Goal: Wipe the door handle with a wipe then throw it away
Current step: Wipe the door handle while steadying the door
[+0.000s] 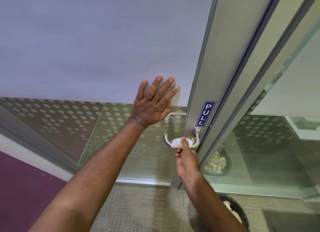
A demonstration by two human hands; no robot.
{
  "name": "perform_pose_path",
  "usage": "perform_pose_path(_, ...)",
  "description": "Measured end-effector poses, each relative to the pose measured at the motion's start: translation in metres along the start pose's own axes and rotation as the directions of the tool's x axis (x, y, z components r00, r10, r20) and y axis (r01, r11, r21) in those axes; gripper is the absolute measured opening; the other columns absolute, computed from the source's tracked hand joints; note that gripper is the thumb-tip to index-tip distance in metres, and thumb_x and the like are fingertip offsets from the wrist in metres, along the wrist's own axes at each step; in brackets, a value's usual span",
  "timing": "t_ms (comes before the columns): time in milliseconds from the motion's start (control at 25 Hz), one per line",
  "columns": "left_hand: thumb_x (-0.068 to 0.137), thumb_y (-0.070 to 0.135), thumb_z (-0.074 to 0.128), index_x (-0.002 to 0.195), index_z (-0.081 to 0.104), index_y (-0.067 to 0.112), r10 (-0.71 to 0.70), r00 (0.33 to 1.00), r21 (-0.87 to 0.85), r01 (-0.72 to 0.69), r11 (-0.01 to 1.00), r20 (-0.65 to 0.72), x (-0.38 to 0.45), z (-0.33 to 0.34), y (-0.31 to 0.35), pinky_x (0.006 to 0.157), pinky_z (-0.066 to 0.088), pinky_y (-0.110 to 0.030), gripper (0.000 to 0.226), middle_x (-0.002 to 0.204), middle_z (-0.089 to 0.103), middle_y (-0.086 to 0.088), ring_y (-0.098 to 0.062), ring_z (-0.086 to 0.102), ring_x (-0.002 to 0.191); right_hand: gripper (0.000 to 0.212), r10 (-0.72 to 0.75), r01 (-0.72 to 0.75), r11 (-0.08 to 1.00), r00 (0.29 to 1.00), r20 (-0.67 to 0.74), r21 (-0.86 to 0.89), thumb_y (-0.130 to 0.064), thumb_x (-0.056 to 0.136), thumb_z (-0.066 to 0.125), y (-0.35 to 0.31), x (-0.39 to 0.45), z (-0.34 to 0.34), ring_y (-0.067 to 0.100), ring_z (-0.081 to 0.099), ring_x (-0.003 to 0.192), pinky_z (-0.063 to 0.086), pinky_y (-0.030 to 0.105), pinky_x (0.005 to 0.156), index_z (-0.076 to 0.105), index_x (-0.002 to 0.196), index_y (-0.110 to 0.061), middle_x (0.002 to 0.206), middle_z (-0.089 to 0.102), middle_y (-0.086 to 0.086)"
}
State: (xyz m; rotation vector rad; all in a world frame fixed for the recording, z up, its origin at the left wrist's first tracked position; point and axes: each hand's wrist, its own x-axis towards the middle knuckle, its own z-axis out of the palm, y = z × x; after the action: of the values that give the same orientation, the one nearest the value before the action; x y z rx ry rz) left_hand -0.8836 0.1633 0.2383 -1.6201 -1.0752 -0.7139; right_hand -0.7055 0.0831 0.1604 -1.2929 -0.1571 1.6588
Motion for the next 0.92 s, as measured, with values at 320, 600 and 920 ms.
perform_pose_path(320, 0.1, 0.035, 0.053, 0.169, 0.021, 0.019, -0.002, 1.0, -0.004, 0.002, 1.0, 0.011, -0.002, 0.003, 0.0, 0.134, 0.001, -0.054, 0.077, 0.178, 0.01, -0.005, -0.031, 0.006, 0.165, 0.022, -0.012, 0.012, 0.997, 1.0, 0.002, 0.072, -0.018, 0.093, 0.071, -0.028, 0.011, -0.024, 0.007, 0.045, 0.059, 0.038, 0.015, 0.043, 0.066, 0.11, -0.006, 0.082, 0.064, 0.004)
perform_pose_path(600, 0.099, 0.033, 0.053, 0.168, 0.024, 0.02, -0.012, 1.0, -0.015, 0.012, 1.0, 0.024, -0.001, 0.001, 0.0, 0.134, 0.001, -0.054, 0.076, 0.178, 0.01, -0.004, -0.03, 0.006, 0.165, 0.01, -0.034, 0.033, 0.995, 0.999, 0.001, 0.098, -0.021, 0.092, 0.072, -0.032, 0.013, -0.025, 0.005, 0.039, 0.056, 0.035, 0.013, 0.041, 0.069, 0.093, -0.012, 0.076, 0.06, 0.001)
perform_pose_path(920, 0.101, 0.032, 0.053, 0.169, 0.018, 0.021, -0.035, 0.994, -0.045, 0.04, 0.998, 0.105, -0.001, -0.007, 0.003, 0.133, -0.004, -0.054, 0.077, 0.179, 0.001, -0.002, -0.029, -0.004, 0.165, 0.01, -0.5, 0.49, 0.859, 0.865, -0.038, -0.147, -0.009, 0.092, 0.07, -0.03, 0.026, -0.032, 0.007, 0.062, 0.06, 0.05, 0.02, 0.06, 0.069, 0.084, -0.003, 0.067, 0.069, 0.004)
